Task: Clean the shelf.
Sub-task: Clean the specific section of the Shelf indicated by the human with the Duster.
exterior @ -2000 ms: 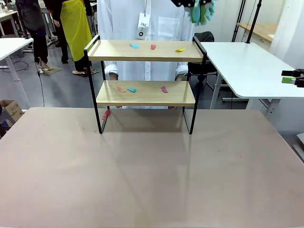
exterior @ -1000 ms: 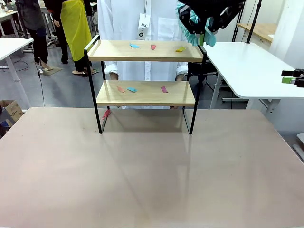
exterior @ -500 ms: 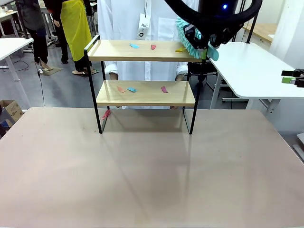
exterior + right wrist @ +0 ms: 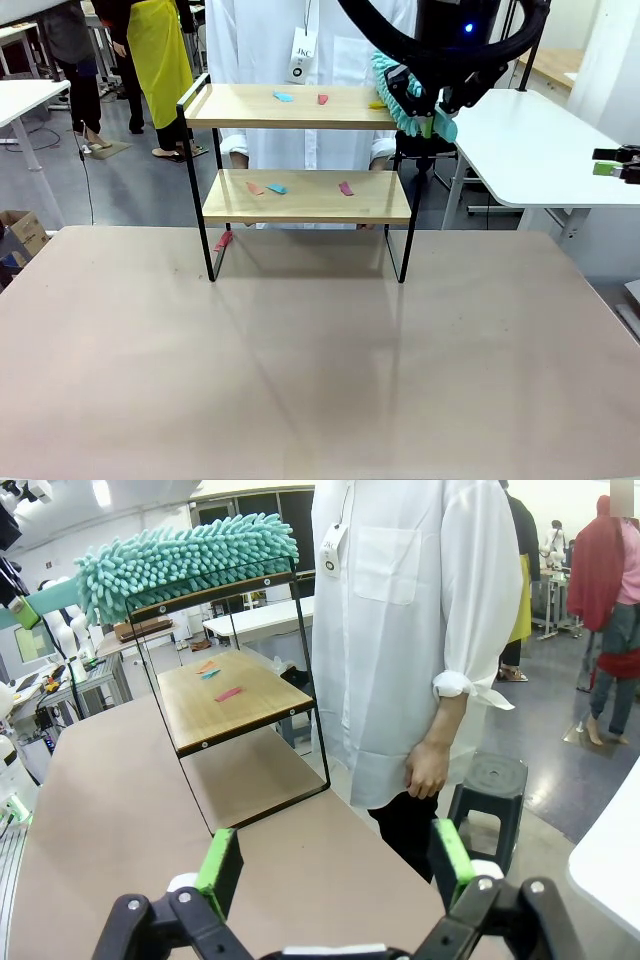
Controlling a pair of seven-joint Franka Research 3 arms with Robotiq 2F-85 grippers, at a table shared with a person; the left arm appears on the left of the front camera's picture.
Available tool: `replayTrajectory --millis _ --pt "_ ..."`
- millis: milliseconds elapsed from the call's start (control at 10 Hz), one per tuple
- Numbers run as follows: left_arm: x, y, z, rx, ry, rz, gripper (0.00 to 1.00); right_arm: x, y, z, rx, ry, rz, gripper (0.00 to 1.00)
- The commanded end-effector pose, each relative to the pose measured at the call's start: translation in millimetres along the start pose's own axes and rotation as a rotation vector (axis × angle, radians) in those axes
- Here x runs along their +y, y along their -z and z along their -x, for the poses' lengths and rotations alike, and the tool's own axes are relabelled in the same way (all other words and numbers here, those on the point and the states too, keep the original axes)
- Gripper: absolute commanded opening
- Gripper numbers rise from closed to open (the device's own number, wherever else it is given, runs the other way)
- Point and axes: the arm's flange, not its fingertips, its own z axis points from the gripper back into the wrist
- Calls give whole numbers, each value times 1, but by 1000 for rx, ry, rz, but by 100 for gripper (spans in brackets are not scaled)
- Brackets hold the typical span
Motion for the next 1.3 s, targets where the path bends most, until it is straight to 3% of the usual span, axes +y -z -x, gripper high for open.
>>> replayTrajectory --millis 0,200,1200 --pt "-1 0 2 -23 -5 2 13 2 2 -2 -3 -3 -2 100" --pt "-1 0 1 -3 1 0 13 2 2 -2 -3 -3 -2 100" --pt "80 -7 -22 73 -23 -107 13 2 2 -2 -3 -3 -2 100"
